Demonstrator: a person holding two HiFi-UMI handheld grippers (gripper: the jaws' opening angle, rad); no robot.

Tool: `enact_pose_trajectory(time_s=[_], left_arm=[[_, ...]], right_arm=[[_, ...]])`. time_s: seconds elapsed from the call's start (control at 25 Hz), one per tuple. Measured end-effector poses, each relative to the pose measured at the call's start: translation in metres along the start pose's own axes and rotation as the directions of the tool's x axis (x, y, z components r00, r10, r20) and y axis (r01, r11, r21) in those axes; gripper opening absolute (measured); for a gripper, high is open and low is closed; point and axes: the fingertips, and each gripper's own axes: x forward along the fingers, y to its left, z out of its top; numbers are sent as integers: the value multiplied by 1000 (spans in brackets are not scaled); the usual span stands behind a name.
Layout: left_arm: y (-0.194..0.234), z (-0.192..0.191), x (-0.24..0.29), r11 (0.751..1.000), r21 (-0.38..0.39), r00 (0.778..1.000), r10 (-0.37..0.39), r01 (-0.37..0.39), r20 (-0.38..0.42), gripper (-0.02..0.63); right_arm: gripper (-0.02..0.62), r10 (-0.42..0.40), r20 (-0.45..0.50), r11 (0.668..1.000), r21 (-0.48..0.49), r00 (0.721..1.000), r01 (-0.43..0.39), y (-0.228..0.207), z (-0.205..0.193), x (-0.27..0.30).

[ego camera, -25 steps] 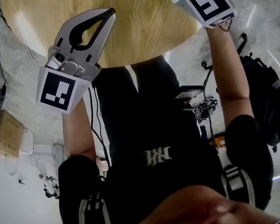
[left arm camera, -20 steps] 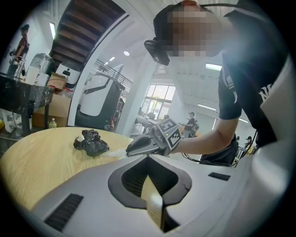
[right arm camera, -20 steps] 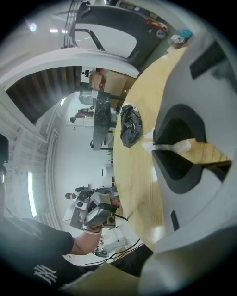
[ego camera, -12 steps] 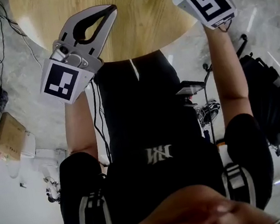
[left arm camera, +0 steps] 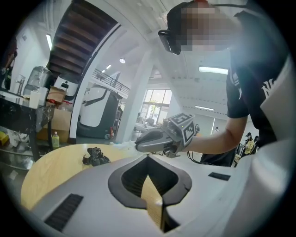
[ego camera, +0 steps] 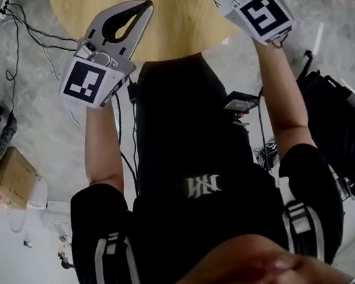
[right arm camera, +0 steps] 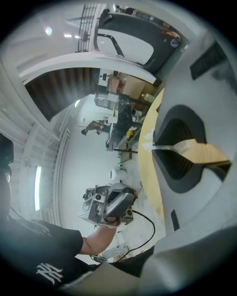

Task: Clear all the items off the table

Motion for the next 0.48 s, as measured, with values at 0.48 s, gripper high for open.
enact_pose_trajectory(time_s=[0.48], left_arm=[[-65,69,-32,994,63,993,-92,87,75,12]], right_arm=[[34,-190,29,982,-9,981,190,39,82,-99]])
